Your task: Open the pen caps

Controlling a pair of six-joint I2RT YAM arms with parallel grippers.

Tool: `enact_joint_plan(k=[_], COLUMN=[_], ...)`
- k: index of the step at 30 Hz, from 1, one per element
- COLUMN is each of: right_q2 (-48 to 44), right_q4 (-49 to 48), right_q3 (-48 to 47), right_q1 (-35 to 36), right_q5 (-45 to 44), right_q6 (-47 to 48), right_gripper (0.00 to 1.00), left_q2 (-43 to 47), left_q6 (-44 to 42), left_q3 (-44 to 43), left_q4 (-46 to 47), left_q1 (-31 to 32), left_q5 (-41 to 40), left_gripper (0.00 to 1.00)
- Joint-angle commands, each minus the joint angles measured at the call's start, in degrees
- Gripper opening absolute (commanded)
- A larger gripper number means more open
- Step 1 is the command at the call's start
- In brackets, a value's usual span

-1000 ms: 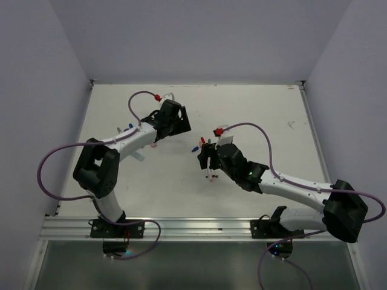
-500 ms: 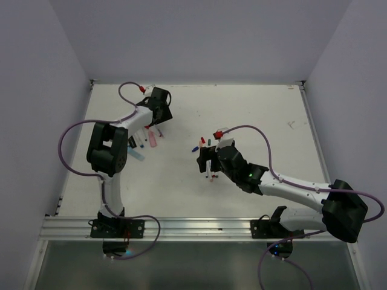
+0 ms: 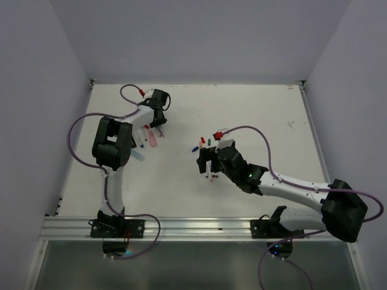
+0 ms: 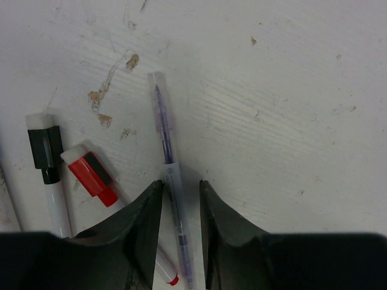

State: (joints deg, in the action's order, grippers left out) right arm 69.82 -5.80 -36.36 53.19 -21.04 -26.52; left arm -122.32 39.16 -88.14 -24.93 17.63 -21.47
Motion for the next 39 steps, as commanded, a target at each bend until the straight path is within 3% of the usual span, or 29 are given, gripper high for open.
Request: enact_joint_plan(k=[1, 8, 12, 24, 31, 39], right_q2=[0.5, 1.7, 2.8, 8.8, 13.0, 16.0], right_q4=[-2.9, -3.6, -4.3, -9.9, -13.2, -16.1], right_q3=[0.1, -0.8, -2.0, -7.5, -12.4, -15.1], right_q1=[-0.2, -0.2, -0.2, -0.4, -1.1, -3.0], right_q5=[0.3, 1.9, 2.6, 9.3, 10.8, 12.9], right_q6=[0.6, 0.7, 0.4, -3.4, -3.4, -3.9], right_gripper=[0.99, 0.98, 0.97, 0.93, 0.91, 0.84], left_q2=[-2.7, -2.4, 2.6, 29.8, 43.0, 51.6], left_q6=[-0.2, 0.7, 1.4, 7.2, 9.9, 12.4], left_q3=[-2.7, -1.7, 5.1, 33.5, 44.1, 52.2], left_q4=[-0.7, 0.8, 6.1, 33.1, 44.0, 52.0], left_q1=[-0.3, -0.2, 0.0, 2.3, 6.0, 8.7], left_q5=[-0.2, 4.1, 9.5, 29.6, 31.9, 32.0], left_gripper=[0.33, 0.11, 0.00, 0.00, 0.00, 0.00])
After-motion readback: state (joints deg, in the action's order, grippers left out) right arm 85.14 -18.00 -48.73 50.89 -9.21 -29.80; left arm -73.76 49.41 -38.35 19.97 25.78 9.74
